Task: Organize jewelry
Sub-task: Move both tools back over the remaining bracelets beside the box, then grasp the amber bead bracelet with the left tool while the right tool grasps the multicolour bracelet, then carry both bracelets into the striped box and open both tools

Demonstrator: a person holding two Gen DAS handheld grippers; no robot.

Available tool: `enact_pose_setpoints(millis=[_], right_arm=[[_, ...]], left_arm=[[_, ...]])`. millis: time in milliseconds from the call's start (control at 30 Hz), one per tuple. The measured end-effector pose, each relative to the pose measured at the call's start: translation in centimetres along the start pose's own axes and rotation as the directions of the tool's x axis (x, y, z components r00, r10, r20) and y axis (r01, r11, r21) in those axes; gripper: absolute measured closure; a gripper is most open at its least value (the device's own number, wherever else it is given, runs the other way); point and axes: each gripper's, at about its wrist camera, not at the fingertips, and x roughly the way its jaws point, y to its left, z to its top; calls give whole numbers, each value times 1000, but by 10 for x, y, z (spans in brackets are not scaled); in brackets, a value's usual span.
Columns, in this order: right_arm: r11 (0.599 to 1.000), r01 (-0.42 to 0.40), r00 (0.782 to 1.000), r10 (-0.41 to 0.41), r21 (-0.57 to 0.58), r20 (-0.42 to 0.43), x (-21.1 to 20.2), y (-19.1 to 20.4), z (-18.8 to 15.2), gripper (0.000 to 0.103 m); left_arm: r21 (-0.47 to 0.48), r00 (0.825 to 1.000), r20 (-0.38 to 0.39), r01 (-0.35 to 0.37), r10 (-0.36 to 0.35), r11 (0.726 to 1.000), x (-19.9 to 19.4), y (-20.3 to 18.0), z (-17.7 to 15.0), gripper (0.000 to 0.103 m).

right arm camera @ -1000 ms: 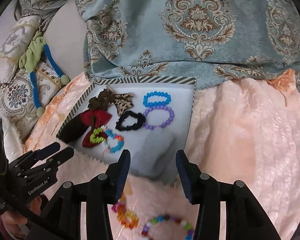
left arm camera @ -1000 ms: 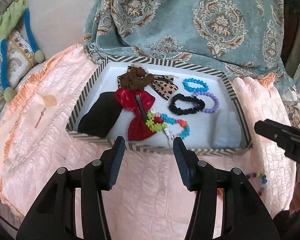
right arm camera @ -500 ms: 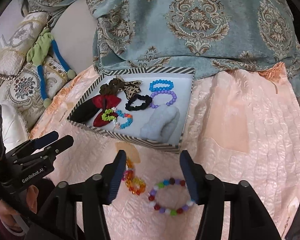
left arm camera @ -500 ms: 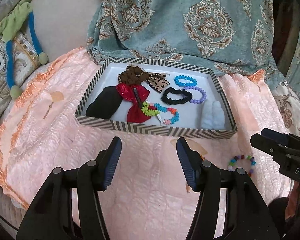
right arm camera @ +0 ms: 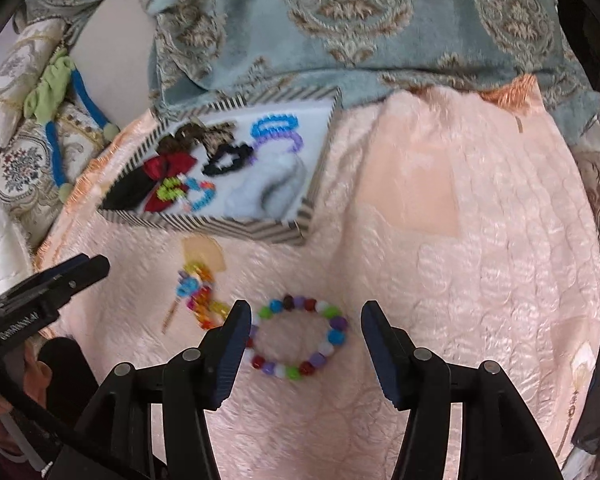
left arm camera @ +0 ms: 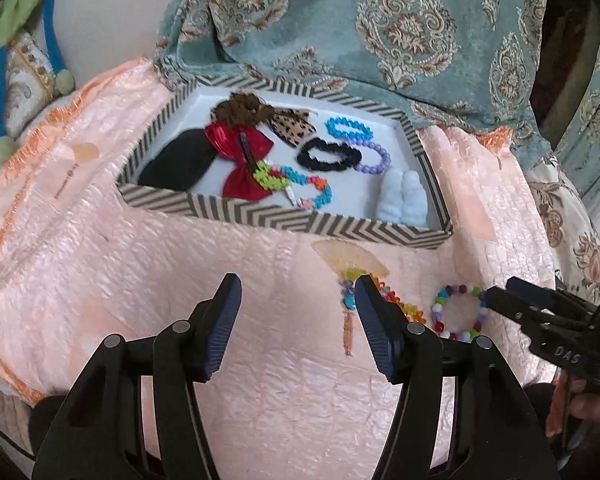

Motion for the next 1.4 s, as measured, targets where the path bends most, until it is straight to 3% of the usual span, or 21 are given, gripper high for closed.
enact_pose_setpoints(millis=[167,267,400,533,633,667,733,767,833,1133,1300,1367,1400], right_arm=[[1000,25,999,-25,12,-41,18,-7,-6,48],[999,31,998,-30,12,-53,25,-9,-9,48],[999,48,998,-47,12,-42,30,-12,-11,62],[999,41,999,-40,23,-24,34,-17,-9,63],[999,53,999,-53,0,-9,37,-15,-8,72],[998,57,998,-57,-9,-5,38,-15,-8,77],[998,59,998,-59,-22,3,38,-13,-7,88],[998,59,998,-59,-20,13,36,-13,-7,93],[999,33,999,-32,-11,34,28,-13,-6,93],[997,-74,993,74,-1,94,-4,-4,4,93],[996,-89,988,92,-25,122,-17,10,9,93],[996,-89,988,92,-33,123,-19,13,8,93],[995,-90,988,94,-35,121,-19,14,8,93]], left_arm=[[23,996,-64,65,-64,998,22,-7,-4,44],[62,994,-96,59,-53,996,38,-15,-6,44],[77,990,-133,57,-46,995,60,-22,-6,44],[54,989,-136,63,-55,997,76,-22,-1,44],[84,992,-116,52,-42,995,83,-29,0,45],[106,993,-109,48,-36,993,84,-33,0,49],[130,994,-104,44,-30,991,86,-37,-1,80],[134,994,-102,49,-36,990,85,-38,-1,82],[135,991,-116,77,-61,988,83,-37,0,92],[131,989,-57,143,-137,981,32,-32,8,95],[110,986,-54,161,-156,981,19,-25,13,95],[82,981,-83,183,-176,980,26,-24,11,86],[78,980,-91,182,-175,980,29,-24,10,66]])
